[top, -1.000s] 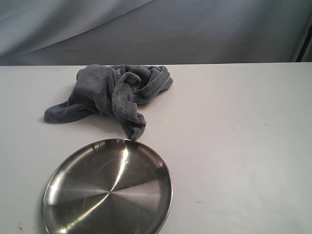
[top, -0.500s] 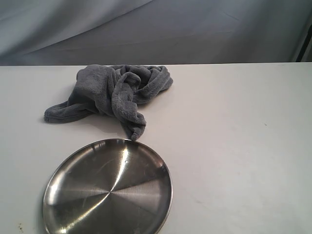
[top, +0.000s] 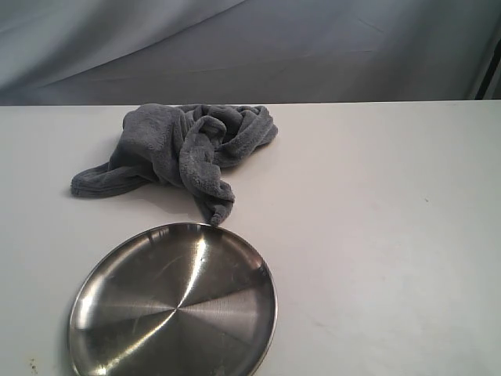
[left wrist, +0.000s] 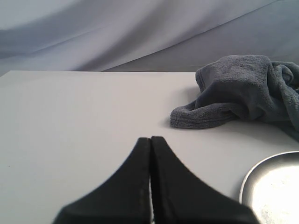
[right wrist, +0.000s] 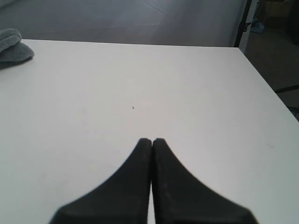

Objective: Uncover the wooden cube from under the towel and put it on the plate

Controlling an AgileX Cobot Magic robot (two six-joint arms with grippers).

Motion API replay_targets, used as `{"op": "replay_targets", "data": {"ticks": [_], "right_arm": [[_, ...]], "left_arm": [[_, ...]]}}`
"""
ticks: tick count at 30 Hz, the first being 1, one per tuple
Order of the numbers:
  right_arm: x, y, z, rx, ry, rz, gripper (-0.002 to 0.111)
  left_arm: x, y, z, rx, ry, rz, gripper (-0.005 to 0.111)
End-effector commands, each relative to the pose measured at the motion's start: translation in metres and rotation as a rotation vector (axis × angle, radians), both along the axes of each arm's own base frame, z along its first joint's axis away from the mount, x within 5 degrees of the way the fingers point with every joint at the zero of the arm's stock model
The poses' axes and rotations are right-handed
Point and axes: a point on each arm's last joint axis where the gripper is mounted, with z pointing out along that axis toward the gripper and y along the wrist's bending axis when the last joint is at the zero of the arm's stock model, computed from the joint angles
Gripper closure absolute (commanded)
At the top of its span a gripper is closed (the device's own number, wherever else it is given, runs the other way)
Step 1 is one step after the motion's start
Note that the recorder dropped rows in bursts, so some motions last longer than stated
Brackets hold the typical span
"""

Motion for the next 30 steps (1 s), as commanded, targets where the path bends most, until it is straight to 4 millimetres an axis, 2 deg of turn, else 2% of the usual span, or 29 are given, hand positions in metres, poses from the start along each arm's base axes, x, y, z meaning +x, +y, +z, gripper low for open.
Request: {"op": "replay_targets", "data": {"ticks": [1, 5, 10, 12, 14, 16, 19, 20, 21, 22, 26, 30], "right_arm": [[0.000, -0.001, 0.001, -0.103, -0.013, 0.017, 0.108], [0.002, -0.001, 0.008, -0.106, -0.092, 0.022, 0.108], [0.004, 0.001, 0.026, 0.036, -0.304, 0.001, 0.108], [0.003, 0.000, 0.035, 0.115, -0.415, -0.014, 0.108], [0.002, -0.004, 0.045, 0.370, -0.536, -0.062, 0.108], [-0.002, -0.009, 0.054, 0.489, -0.668, -0.096, 0.108], [-0.009, -0.014, 0.070, 0.597, -0.878, -0.098, 0.108], [-0.014, -0.015, 0.078, 0.614, -0.981, -0.073, 0.108], [-0.016, -0.013, 0.080, 0.599, -1.011, -0.049, 0.108], [-0.020, -0.008, 0.100, 0.529, -1.064, 0.012, 0.108], [-0.022, 0.001, 0.151, 0.384, -1.058, 0.099, 0.108], [-0.001, 0.008, 0.214, 0.291, -0.912, 0.148, 0.108]], "left_arm": [[0.000, -0.001, 0.001, -0.009, -0.016, -0.006, 0.106], [0.000, -0.001, 0.001, -0.009, -0.016, -0.006, 0.106], [0.000, -0.001, 0.001, -0.009, -0.016, -0.006, 0.106], [0.000, -0.001, 0.001, -0.009, -0.016, -0.006, 0.106], [0.000, -0.001, 0.001, -0.009, -0.016, -0.006, 0.106], [0.000, -0.001, 0.001, -0.009, -0.016, -0.006, 0.106], [0.000, -0.001, 0.001, -0.009, -0.016, -0.006, 0.106], [0.000, -0.001, 0.001, -0.009, -0.016, -0.006, 0.106], [0.000, -0.001, 0.001, -0.009, -0.016, -0.006, 0.106], [0.000, -0.001, 0.001, -0.009, -0.016, -0.006, 0.106], [0.000, -0.001, 0.001, -0.009, -0.016, -0.006, 0.106], [0.000, -0.001, 0.001, -0.009, -0.016, -0.006, 0.106]]}}
